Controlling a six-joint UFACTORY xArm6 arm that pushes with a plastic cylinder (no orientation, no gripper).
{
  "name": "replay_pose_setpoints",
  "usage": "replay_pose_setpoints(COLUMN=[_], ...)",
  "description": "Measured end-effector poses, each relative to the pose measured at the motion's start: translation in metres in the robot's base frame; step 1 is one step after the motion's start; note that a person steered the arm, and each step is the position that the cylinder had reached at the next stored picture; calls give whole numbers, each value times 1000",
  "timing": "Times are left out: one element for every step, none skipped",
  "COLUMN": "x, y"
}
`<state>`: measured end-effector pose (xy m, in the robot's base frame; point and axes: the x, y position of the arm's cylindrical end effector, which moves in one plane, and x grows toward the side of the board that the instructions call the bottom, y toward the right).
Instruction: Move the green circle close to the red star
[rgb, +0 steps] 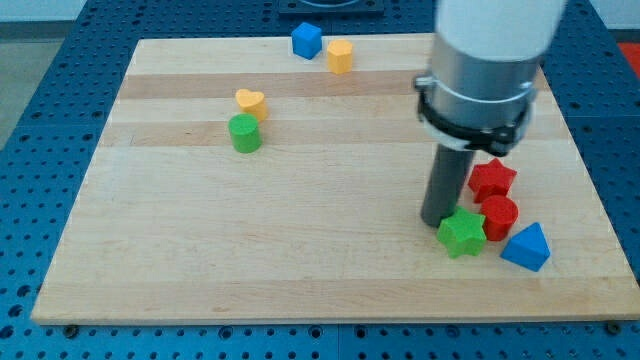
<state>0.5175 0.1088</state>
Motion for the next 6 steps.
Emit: replay_pose_setpoints(x=[-4,-15,-85,-137,-112,-89], y=[-103,-230,-313,-292,-190,-91])
